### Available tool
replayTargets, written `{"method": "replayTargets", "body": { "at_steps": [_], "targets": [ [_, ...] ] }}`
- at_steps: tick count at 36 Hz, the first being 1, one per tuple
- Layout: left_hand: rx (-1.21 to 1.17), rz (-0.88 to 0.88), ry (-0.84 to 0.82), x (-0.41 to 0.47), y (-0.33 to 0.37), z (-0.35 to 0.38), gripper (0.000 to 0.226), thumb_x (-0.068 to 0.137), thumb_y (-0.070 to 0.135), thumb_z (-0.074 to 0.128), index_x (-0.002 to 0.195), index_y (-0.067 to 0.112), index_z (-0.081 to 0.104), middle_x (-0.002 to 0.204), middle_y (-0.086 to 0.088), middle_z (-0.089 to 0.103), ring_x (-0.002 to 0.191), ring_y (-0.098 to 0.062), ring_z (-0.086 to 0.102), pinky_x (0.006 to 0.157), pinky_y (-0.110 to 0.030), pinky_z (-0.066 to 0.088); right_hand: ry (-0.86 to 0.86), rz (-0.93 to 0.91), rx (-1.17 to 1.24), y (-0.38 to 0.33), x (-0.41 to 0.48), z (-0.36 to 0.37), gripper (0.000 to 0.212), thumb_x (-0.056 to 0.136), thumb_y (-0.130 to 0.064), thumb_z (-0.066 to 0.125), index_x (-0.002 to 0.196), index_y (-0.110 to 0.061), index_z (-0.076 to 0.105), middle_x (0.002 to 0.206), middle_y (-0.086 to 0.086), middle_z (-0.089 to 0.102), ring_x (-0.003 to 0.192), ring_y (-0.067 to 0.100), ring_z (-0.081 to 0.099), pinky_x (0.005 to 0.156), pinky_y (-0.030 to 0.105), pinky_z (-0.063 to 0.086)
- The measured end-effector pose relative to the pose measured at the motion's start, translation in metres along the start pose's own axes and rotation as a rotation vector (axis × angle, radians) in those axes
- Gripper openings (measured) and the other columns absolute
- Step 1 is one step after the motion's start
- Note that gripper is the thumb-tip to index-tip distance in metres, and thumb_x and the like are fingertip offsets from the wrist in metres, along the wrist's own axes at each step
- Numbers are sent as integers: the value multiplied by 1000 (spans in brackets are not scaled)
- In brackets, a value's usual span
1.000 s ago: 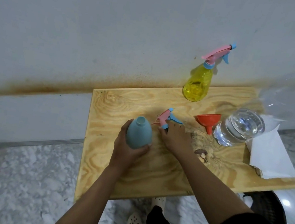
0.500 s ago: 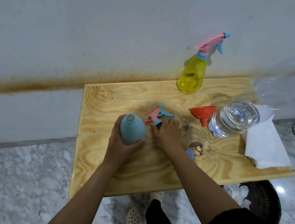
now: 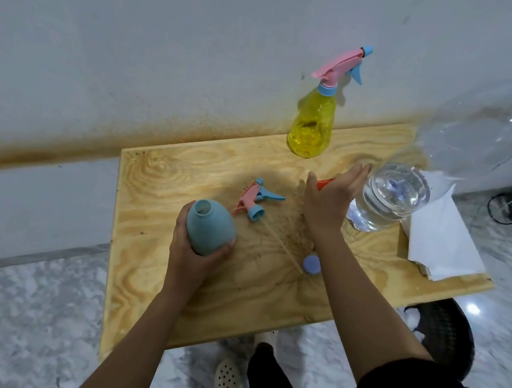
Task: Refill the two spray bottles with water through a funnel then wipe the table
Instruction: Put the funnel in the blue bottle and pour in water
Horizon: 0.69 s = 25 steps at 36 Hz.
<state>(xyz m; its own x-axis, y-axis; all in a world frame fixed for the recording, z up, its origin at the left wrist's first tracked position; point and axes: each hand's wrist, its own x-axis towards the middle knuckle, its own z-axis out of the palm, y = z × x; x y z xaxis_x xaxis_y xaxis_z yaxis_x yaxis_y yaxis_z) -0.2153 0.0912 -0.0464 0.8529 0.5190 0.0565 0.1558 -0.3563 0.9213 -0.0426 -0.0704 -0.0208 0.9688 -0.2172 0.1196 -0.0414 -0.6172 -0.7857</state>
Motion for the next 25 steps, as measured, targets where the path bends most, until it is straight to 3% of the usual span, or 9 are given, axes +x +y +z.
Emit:
{"method": "replayTargets", "body": {
  "at_steps": [9,16,25],
  "targets": [
    [-2,-4,-7,1,-1,0,85,54,57,75,119,71,22,129,12,44,117,-13,47,92,-40,48,-78,132,-104,8,15,16,96,82,-25,69,146,3,3,156,23,-2,145,33,-1,116,37,13],
    [-29,-20,15,2,-2,2,86,54,54,77,120,70,23,127,28,41,115,-6,47,91,-33,48,-41,124,-65,9,19,17,90,74,-22,76,140,3,21,145,19,26,136,33,25,112,38,29],
    [-4,-42,28,1,-1,2,88,54,55,77,122,68,22,132,14,44,118,-12,47,93,-41,49,-154,147,-15,6,14,9,101,70,-32,80,144,-1,19,144,16,32,132,32,32,105,37,34]
  ]
}}
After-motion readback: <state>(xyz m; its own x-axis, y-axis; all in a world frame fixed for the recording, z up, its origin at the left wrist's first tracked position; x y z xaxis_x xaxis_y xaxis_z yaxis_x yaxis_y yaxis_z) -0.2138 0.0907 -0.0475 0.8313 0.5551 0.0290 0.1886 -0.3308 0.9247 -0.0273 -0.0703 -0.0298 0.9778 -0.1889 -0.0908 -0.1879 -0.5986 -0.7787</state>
